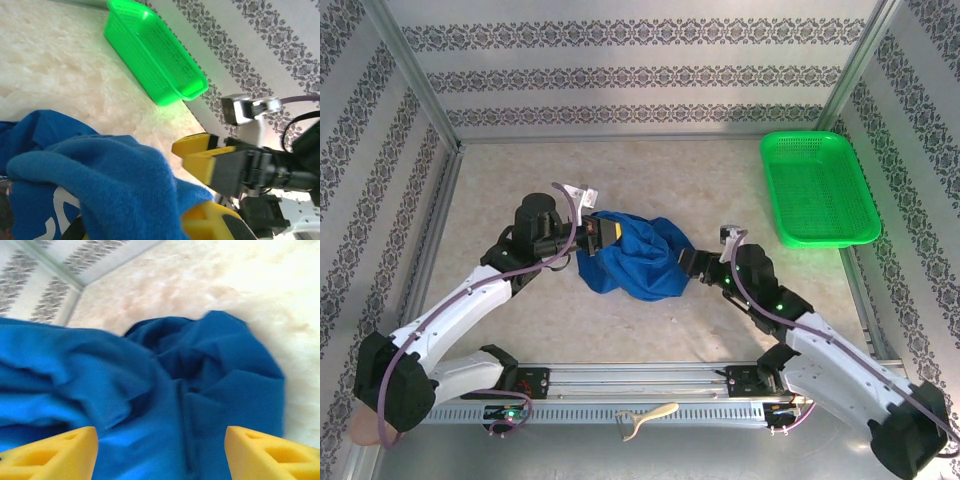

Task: Fold the inside-out t-shirt

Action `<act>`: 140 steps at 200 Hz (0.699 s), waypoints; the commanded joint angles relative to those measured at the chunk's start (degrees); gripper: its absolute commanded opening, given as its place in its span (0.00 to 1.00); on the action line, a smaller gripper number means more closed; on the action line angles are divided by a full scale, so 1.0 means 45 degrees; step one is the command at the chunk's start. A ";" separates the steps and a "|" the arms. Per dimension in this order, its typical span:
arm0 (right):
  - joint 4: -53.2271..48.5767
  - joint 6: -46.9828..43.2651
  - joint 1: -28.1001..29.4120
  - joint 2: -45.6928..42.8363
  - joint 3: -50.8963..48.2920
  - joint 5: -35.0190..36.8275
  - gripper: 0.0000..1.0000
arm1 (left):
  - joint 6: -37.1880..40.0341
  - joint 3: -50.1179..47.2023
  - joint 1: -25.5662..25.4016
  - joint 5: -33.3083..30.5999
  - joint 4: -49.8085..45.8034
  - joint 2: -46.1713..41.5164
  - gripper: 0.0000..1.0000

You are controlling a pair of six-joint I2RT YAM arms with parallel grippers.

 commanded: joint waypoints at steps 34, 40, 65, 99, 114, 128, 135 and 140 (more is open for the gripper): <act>-0.0542 -0.1817 0.3274 0.0926 0.2929 0.2521 0.77 | 0.0192 0.0429 0.0097 0.1243 0.0617 0.0425 0.00; -0.0456 -0.1946 0.3484 0.1391 0.3287 0.2574 0.78 | 0.0170 0.0425 0.0106 0.1220 0.0616 0.0455 0.00; -0.0124 -0.2331 0.4082 0.3380 0.4391 0.2637 0.79 | 0.0019 0.0425 0.0096 0.1260 0.0655 0.0452 0.00; 0.0386 -0.2301 0.4378 0.4921 0.4965 0.3161 0.76 | -0.0106 0.0425 0.0101 0.1324 0.0577 0.0361 0.00; 0.0739 -0.2215 0.4237 0.5309 0.5025 0.3309 0.73 | -0.0169 0.0462 0.0091 0.1443 0.0558 0.0288 0.00; 0.0967 -0.2102 0.4000 0.5751 0.5266 0.2996 0.71 | -0.0246 0.0445 0.0092 0.1485 0.0584 0.0202 0.00; 0.1015 -0.2056 0.3890 0.6026 0.5414 0.2910 0.68 | -0.0328 0.0427 0.0090 0.1541 0.0674 0.0189 0.00; 0.1001 -0.2022 0.3832 0.6169 0.5488 0.2898 0.66 | -0.0378 0.0429 0.0087 0.1616 0.0744 0.0174 0.00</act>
